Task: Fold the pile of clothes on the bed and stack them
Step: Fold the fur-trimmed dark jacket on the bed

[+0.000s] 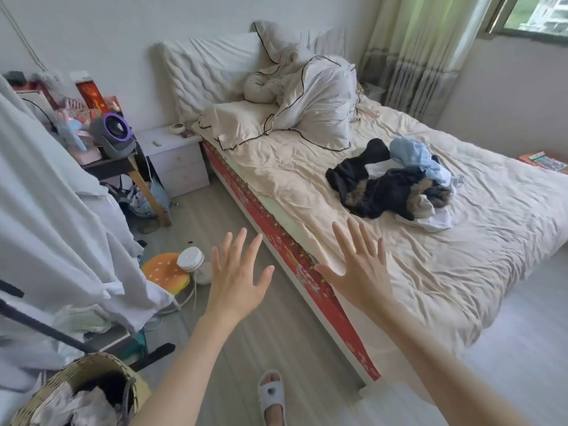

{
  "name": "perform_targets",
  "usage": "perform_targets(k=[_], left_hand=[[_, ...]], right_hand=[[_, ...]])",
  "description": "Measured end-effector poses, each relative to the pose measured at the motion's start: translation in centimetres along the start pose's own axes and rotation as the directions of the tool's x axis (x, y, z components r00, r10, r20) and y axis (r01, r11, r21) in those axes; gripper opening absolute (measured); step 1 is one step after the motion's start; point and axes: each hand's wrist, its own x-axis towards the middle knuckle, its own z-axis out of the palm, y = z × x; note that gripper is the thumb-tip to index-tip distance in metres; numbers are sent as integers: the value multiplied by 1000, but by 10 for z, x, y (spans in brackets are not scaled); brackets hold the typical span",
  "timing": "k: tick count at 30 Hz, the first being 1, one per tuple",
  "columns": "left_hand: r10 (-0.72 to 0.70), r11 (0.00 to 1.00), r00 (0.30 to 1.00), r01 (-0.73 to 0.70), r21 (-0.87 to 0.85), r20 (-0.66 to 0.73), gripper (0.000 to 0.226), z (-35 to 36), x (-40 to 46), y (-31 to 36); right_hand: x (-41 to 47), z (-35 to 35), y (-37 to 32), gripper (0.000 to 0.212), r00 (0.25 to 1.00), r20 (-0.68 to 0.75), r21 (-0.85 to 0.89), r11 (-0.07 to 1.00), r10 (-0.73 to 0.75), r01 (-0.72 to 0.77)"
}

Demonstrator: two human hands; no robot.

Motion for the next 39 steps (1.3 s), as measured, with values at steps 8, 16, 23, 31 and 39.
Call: perform_targets(k=[8, 16, 23, 31, 39], left_hand=[[24, 998, 998, -20, -56, 61, 62, 33, 153, -61], [32, 999, 971, -26, -29, 238, 62, 81, 286, -103], [40, 997, 939, -59, 45, 341, 63, 131, 408, -133], [64, 995, 907, -89, 42, 416, 62, 160, 563, -146], [109, 991, 827, -131, -1, 551, 62, 208, 670, -166]], right_hand=[[154, 51, 1, 80, 994, 54, 62, 994, 91, -95], [276, 95, 23, 81, 985, 101, 18, 989, 142, -145], [397, 153, 54, 82, 969, 171, -6, 983, 180, -181], [541, 186, 85, 83, 940, 257, -5, 973, 226, -233], [622, 215, 118, 82, 891, 311, -72, 943, 330, -324]])
